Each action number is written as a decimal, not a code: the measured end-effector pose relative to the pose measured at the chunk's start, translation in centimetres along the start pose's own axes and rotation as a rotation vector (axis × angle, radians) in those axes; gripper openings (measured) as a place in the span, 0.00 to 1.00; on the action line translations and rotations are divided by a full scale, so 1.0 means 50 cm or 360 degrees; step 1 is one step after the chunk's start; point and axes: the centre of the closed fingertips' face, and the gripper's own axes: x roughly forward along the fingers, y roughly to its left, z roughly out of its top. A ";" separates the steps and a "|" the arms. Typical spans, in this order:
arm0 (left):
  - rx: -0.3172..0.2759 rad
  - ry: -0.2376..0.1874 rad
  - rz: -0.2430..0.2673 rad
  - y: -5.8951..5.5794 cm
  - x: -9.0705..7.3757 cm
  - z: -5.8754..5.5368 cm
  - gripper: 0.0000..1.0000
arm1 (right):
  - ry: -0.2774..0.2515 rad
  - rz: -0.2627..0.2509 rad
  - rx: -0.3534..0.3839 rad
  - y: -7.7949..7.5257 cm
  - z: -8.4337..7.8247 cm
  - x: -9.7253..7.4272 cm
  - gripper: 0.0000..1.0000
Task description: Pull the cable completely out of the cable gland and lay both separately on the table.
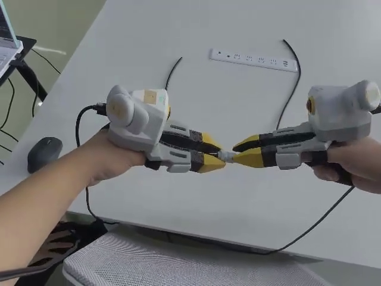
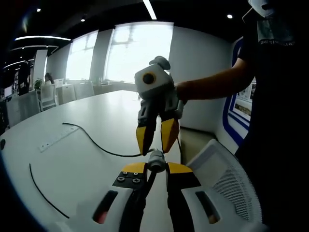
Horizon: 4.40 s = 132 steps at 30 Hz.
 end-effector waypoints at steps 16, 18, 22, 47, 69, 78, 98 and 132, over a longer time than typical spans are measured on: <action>0.0000 -0.0001 -0.0013 0.003 0.006 0.003 0.15 | 0.0003 0.0126 0.0110 0.004 -0.010 0.008 0.13; -0.0002 0.0001 -0.0019 0.003 0.007 0.003 0.15 | -0.0012 0.0142 0.0102 0.008 -0.006 0.009 0.11; -0.0005 -0.0005 -0.0025 0.003 0.008 0.004 0.15 | -0.0002 0.0134 0.0026 0.015 -0.006 0.009 0.08; -0.0329 -0.0068 -0.0075 0.002 -0.005 -0.010 0.15 | 0.0477 -0.0602 -0.1542 0.014 -0.027 0.027 0.07; -0.0247 -0.0065 -0.0039 0.006 -0.012 -0.006 0.15 | -0.0013 -0.0403 -0.0491 0.010 0.022 -0.015 0.28; -0.0162 -0.0056 -0.0038 0.004 -0.012 -0.002 0.15 | -0.0076 -0.0102 0.0261 -0.004 0.008 -0.020 0.22; -0.0014 -0.0014 -0.0097 -0.013 -0.011 0.006 0.15 | 0.0040 0.0246 0.0635 0.024 -0.009 0.017 0.13; -0.0223 -0.0055 -0.0056 0.007 -0.019 -0.001 0.15 | 0.0389 -0.0339 -0.1004 0.028 -0.012 0.034 0.07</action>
